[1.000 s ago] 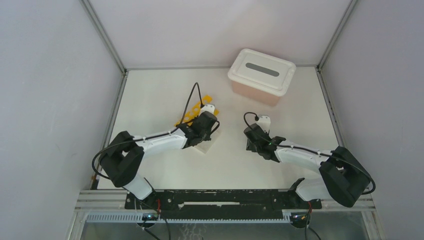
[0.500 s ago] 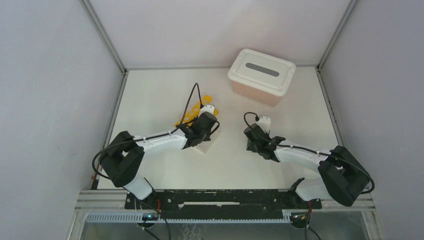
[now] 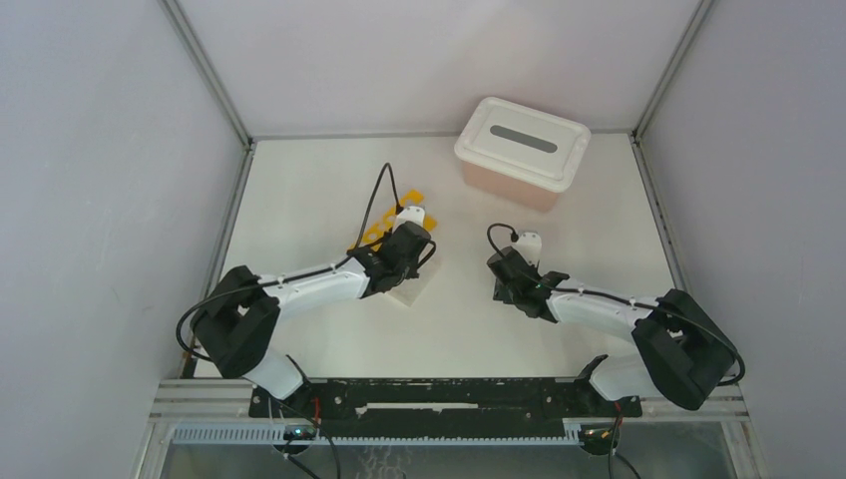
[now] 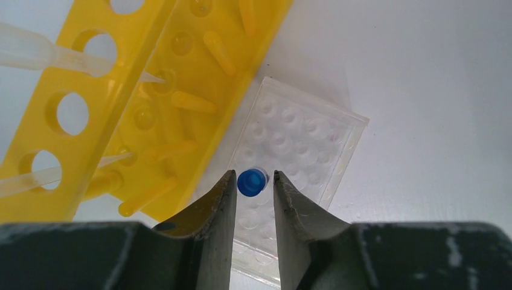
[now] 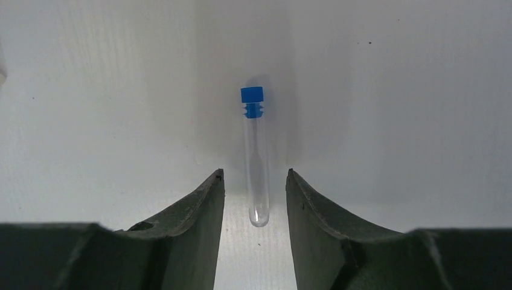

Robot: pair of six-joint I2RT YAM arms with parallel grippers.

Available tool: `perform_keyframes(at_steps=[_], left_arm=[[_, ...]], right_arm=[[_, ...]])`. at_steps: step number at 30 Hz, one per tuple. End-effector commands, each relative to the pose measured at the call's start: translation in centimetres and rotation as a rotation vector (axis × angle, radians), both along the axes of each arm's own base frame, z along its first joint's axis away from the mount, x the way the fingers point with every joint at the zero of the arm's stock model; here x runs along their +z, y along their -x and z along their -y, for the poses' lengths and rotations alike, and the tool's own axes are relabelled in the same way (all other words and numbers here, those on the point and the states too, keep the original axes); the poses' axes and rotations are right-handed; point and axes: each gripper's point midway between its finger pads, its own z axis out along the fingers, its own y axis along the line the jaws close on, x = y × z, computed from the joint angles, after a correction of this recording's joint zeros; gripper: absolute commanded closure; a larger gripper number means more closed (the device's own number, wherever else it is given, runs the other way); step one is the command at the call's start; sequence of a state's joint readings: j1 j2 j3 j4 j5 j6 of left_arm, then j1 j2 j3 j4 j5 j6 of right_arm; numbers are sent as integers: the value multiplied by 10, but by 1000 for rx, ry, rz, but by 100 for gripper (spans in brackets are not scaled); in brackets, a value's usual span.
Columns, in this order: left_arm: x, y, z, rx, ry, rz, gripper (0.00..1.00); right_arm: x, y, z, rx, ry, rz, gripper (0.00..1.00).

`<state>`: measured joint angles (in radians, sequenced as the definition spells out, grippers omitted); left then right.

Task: Organize the chemistry lab equipment

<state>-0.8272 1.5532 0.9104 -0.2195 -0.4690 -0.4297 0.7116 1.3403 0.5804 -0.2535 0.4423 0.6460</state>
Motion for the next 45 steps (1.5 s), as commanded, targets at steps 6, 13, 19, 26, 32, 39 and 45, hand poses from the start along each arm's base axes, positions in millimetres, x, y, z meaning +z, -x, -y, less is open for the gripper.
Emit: perform_keyframes(at_steps=[6,13,19,26,32,39,45], left_arm=[[16,3,-2,19,45,43,66],[22,5,0,13,59,53,66],[31,7,0,10,70,68,65],[41,9,-3,18,68,85,65],[60,10,-6,32,81,121,63],[86,12,-8,34,102,156,62],[111,19,-8,29,145,160,59]], right_arm=[[-10,-2,1,-27,-8,-17,52],[-19,0,2,-26,12,-43,55],[-21,1,3,-35,19,-52,60],[-25,7,3,-40,40,-73,68],[-22,10,1,-38,58,-70,77],[-11,11,-2,-23,68,-42,86],[13,7,-12,37,55,49,91]])
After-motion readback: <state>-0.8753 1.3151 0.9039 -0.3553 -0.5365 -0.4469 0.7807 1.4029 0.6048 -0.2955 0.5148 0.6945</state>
